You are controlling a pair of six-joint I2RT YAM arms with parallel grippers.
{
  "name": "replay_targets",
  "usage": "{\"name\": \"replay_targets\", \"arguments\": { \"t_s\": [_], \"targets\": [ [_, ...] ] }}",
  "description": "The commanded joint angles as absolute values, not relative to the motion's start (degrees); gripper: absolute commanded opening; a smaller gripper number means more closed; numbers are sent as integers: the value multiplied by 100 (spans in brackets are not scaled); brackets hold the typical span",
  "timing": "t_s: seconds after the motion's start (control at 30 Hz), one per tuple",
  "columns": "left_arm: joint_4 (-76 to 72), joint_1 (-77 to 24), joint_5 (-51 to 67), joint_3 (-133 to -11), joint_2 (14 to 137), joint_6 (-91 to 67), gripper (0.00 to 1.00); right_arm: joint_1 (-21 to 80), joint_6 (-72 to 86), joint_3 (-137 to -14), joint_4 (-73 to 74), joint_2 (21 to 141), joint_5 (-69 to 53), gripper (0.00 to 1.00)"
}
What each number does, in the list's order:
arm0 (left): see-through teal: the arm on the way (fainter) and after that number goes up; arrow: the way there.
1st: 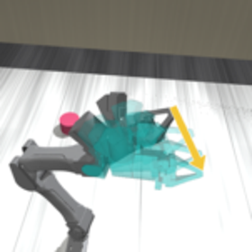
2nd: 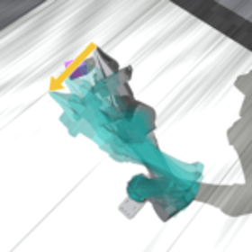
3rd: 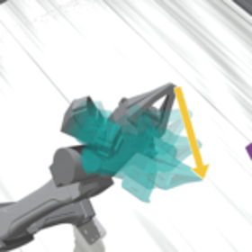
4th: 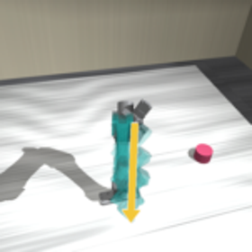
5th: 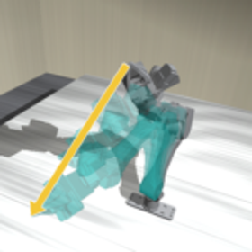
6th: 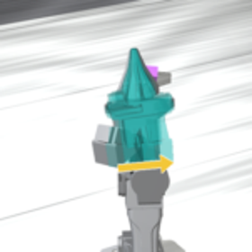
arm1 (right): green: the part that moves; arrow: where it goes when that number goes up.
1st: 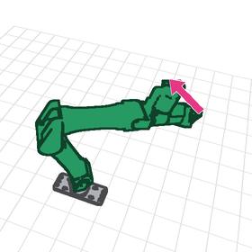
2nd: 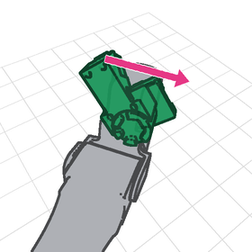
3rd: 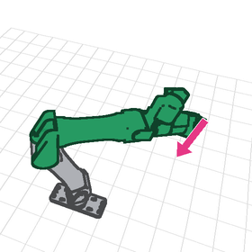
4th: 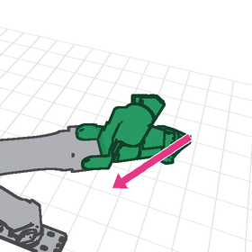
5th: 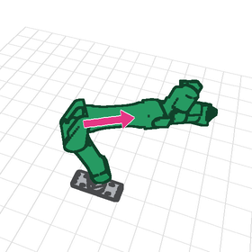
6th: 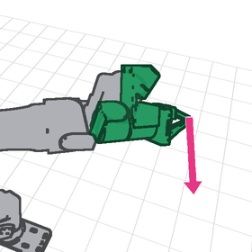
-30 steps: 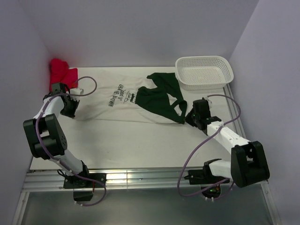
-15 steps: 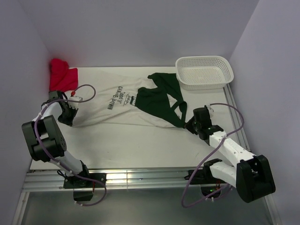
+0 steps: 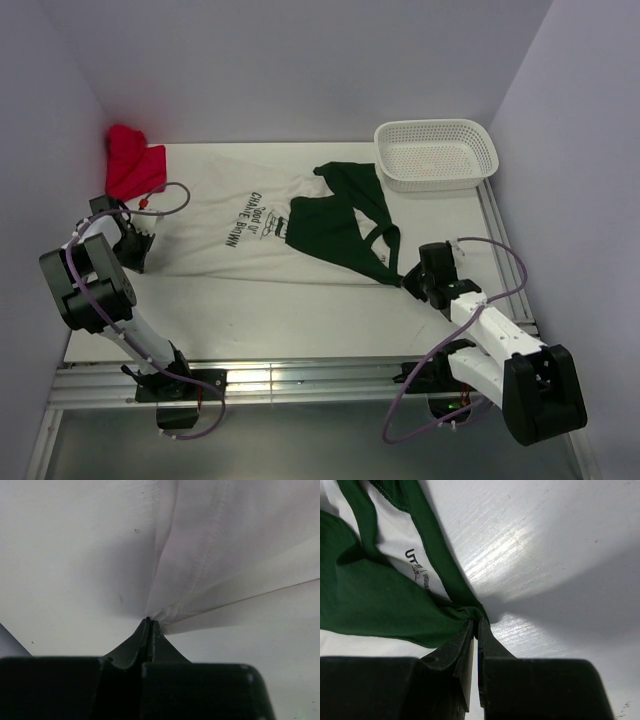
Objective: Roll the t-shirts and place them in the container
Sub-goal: Flatten the tshirt
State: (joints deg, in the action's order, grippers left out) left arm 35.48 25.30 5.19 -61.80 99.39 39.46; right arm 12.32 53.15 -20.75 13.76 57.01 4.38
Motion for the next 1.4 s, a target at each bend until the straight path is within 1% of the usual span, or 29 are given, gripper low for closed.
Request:
{"name": "replay_targets", "arguments": {
  "t_s": [0.0,0.1,0.17,0.2,0.27,0.3,0.37,0.4,0.43,0.53,0.63,0.67,0.7,0.73,0.83,0.87,0.97,1.07,1.17,1.37],
  "targets": [
    [3498,2628,413,-6337,10028,4201,0,1081,5370,-1952,1582,5485,694,9],
    [3489,2663,404,-6346,10055,4236,0,1002,5387,-1829,1687,5292,677,9],
    [3498,2689,404,-6346,10055,4263,0,985,5379,-1767,1749,5151,633,11],
    [3507,2698,404,-6337,10037,4280,0,984,5335,-1767,1819,5037,624,18],
    [3516,2707,422,-6311,10011,4333,0,1002,5248,-1845,1933,4792,545,26],
    [3550,2698,422,-6311,10011,4333,0,1019,5230,-1889,2021,4686,554,34],
    [3577,2698,439,-6354,10028,4342,0,1125,5107,-2003,2022,4457,493,41],
    [3603,2707,431,-6372,10037,4324,0,1160,5054,-2178,1987,4343,466,47],
    [3621,2698,448,-6389,10055,4324,0,1169,5010,-2284,1952,4342,440,48],
    [3682,2707,466,-6469,10072,4289,0,1213,4808,-2802,1767,4736,387,50],
    [3718,2698,457,-6521,10072,4272,0,1423,4641,-3540,1512,5622,378,50],
    [3735,2698,457,-6539,10072,4280,0,1493,4562,-4003,1460,6199,395,50],
    [3735,2690,431,-6548,10072,4263,0,1633,4501,-4269,1389,6536,369,50],
    [3744,2689,439,-6565,10081,4254,0,1757,4413,-4811,1371,7209,334,48],
    [3744,2689,422,-6574,10090,4219,0,1951,4272,-5631,1406,8153,255,47],
    [3753,2689,422,-6583,10090,4210,0,2012,4193,-6130,1450,8739,246,47],
    [3762,2654,413,-6618,10107,4175,0,2171,4070,-6966,1669,9708,202,46],
    [3779,2628,404,-6644,10107,4140,0,2250,4034,-7469,1819,10298,254,45],
    [3806,2610,387,-6671,10107,4131,0,2276,3990,-7681,1881,10598,325,47],
    [3832,2593,352,-6741,10134,4131,0,2294,3981,-7665,1934,10855,343,52]
  ]
}}
